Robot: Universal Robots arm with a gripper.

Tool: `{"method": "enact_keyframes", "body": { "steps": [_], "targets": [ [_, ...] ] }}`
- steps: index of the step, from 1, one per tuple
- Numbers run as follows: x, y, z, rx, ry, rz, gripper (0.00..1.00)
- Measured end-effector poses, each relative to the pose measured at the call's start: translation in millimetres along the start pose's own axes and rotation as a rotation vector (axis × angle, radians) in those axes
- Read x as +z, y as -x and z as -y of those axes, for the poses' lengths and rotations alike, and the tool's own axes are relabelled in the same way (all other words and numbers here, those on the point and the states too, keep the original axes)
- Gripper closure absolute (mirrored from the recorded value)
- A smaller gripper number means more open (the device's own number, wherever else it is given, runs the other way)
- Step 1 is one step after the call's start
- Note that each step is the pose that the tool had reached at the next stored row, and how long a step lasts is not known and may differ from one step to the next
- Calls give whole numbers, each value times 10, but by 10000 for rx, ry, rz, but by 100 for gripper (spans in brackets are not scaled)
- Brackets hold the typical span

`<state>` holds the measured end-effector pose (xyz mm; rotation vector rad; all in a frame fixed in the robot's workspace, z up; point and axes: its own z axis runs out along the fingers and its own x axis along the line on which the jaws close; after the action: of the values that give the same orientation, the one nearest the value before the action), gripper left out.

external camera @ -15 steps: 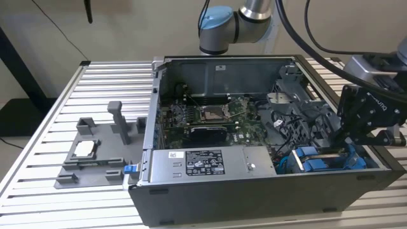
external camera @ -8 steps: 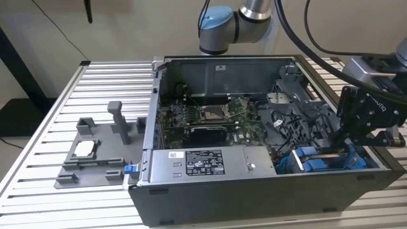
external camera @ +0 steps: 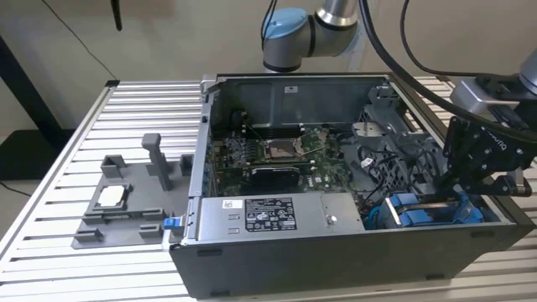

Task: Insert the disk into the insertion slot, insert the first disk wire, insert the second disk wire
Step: 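Insert the first disk wire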

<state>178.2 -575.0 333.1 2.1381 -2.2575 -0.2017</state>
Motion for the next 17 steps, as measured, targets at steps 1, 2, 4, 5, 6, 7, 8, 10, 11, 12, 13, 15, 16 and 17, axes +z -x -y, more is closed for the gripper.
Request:
{"method": "enact_keyframes", "body": {
  "steps": [1,2,4,5,6,7,8,10,11,12,13,15,16,17],
  "targets": [
    [7,0,1,0,0,-4,81],
    [11,0,1,1,0,-5,81],
    [17,-1,2,0,1,4,81],
    [19,-2,2,0,1,6,81],
    [19,-2,2,0,1,5,81],
    [20,-2,2,0,1,4,81],
    [21,-2,2,0,1,5,81],
    [29,-3,3,0,3,18,80],
    [30,-3,3,0,3,17,80],
    [28,-3,3,-1,2,13,73],
    [26,-3,3,0,1,8,73],
    [15,-3,2,0,1,6,73],
    [-2,-1,-1,0,2,12,73],
    [-24,0,-3,-1,3,16,73]
  ]
}}
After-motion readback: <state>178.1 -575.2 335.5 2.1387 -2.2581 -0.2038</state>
